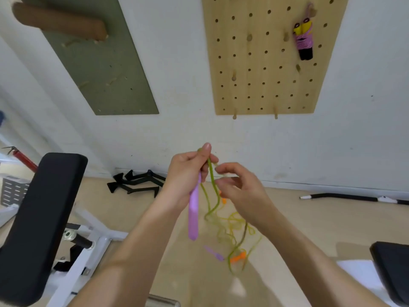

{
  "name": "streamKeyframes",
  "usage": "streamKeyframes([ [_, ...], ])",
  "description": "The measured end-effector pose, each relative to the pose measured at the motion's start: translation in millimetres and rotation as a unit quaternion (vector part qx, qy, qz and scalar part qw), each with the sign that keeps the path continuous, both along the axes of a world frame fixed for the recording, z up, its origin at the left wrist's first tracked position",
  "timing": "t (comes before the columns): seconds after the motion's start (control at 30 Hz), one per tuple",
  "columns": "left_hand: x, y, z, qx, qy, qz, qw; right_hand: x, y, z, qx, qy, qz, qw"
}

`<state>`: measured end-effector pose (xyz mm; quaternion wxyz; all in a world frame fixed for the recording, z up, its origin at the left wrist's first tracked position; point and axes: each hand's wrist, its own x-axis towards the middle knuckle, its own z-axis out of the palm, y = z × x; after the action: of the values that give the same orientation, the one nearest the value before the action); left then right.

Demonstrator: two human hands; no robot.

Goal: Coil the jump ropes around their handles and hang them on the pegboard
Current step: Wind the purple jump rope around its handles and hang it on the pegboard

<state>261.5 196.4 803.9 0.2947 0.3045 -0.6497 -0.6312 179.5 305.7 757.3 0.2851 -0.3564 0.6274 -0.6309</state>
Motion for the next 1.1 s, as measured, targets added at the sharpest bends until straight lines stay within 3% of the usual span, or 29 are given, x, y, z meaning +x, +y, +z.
streamKeyframes([
  [0.17, -4.7, 0.1, 15.4, 0.061, 0.061, -0.001, 0.996, 9.4, 0.5, -28.9, 0.089, 0.151, 0.062, 0.983],
  [0.27, -3.3, -4.6, 19.5, 0.057, 0.08, 0.01, 0.995, 6.3, 2.5, -22.1, 0.122, 0.183, 0.068, 0.973],
  [0.37, 6.3, -14.6, 24.8, 0.015, 0.076, -0.009, 0.997, 8.2, 1.5, 2.6, 0.065, 0.058, 0.062, 0.994],
  [0.5, 26.6, -13.6, 19.2, -0.149, -0.103, -0.085, 0.98, 0.5, -5.6, 43.3, -0.064, -0.159, 0.017, 0.985],
  [0.6, 40.4, 2.4, -15.2, -0.179, -0.236, -0.23, 0.927, -8.6, -13.8, 66.9, -0.124, -0.225, 0.028, 0.966],
  [0.7, 52.1, -0.8, -52.0, -0.255, -0.356, -0.274, 0.856, -25.9, -20.8, 85.4, -0.196, -0.328, 0.012, 0.924],
  [0.73, 55.8, -1.6, -57.7, -0.246, -0.373, -0.281, 0.849, -35.4, -21.6, 90.4, -0.229, -0.372, -0.001, 0.9],
  [0.8, 60.7, -0.1, -62.1, -0.176, -0.329, -0.278, 0.885, -53.9, -23.9, 94.1, -0.258, -0.424, -0.043, 0.867],
  [0.83, 60.0, 2.0, -60.3, -0.135, -0.283, -0.249, 0.916, -57.9, -23.7, 91.0, -0.237, -0.415, -0.06, 0.876],
  [0.93, 44.1, 1.2, -46.5, 0.023, -0.132, -0.095, 0.986, -40.8, -12.7, 54.8, -0.06, -0.268, -0.005, 0.961],
  [1.03, 25.7, -3.1, -28.8, 0.104, -0.043, -0.027, 0.993, 0.1, 6.9, 10.1, 0.048, -0.149, 0.156, 0.975],
  [1.1, 17.4, -5.5, -21.3, 0.139, -0.012, -0.014, 0.99, 12.3, 13.1, -17.6, 0.056, -0.118, 0.155, 0.979],
])
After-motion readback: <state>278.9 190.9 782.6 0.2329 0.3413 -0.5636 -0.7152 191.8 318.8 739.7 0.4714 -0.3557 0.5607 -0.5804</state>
